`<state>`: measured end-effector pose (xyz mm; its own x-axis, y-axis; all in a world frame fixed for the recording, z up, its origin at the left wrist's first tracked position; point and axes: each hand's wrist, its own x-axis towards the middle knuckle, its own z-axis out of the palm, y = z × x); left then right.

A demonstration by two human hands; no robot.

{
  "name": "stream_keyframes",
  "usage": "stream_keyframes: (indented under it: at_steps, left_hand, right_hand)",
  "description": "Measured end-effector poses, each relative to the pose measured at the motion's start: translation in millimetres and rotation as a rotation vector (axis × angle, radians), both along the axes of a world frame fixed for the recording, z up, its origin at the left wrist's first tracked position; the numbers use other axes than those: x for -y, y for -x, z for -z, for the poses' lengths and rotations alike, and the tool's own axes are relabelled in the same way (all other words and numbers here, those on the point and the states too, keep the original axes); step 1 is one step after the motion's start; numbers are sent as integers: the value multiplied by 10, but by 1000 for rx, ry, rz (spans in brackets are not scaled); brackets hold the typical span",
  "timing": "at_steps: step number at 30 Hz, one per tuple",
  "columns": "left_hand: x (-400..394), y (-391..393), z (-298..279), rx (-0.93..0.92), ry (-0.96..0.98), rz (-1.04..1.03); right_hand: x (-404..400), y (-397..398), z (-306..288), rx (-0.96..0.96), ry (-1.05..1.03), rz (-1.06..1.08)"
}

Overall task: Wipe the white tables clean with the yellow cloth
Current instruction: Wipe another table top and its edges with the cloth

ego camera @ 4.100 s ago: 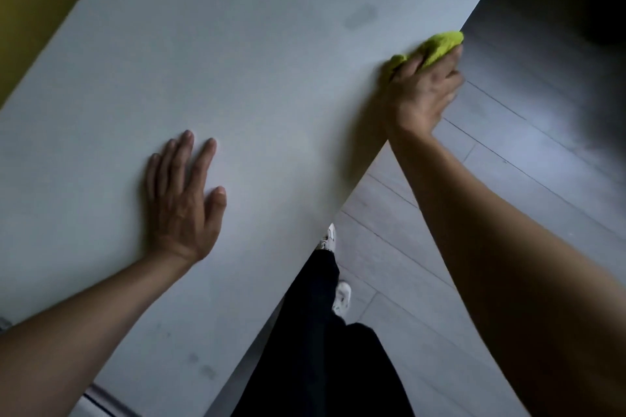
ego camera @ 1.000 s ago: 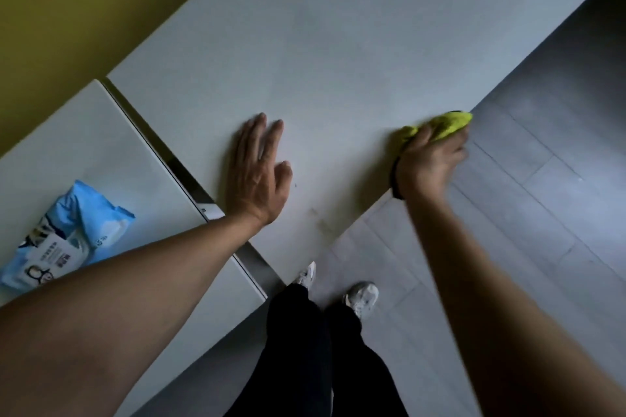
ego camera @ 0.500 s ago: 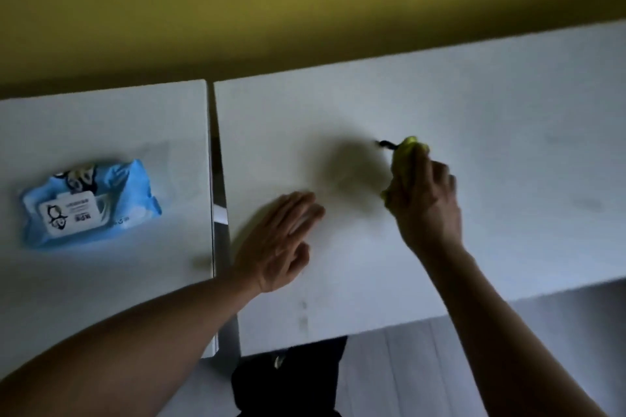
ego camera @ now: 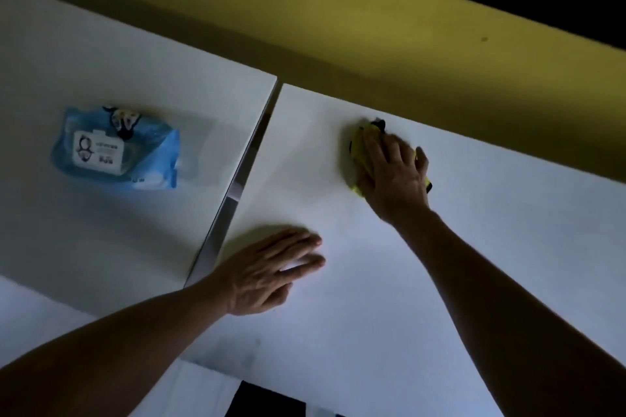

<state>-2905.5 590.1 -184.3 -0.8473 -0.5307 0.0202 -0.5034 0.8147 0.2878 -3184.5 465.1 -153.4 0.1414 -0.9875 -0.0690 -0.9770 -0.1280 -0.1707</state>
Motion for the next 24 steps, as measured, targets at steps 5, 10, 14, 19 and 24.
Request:
stream_keyframes:
  at_steps: [5, 10, 14, 19, 24]
  left_hand:
    - [-66, 35, -56, 98, 75, -64]
    - [-694, 654, -3, 1, 30, -683]
    - [-1112, 1320, 79, -13, -39, -1174]
    - [-1165, 1393, 106, 70, -40, -1229]
    - [-1191, 1424, 112, 98, -30, -1227]
  right_hand:
    - [878, -62, 102, 20, -20, -39]
    - [1485, 56, 219, 74, -179, -62]
    - [1608, 156, 284, 134, -214, -81]
    - [1613, 188, 310, 132, -152, -119]
    - [1606, 309, 326, 59, -124, -157]
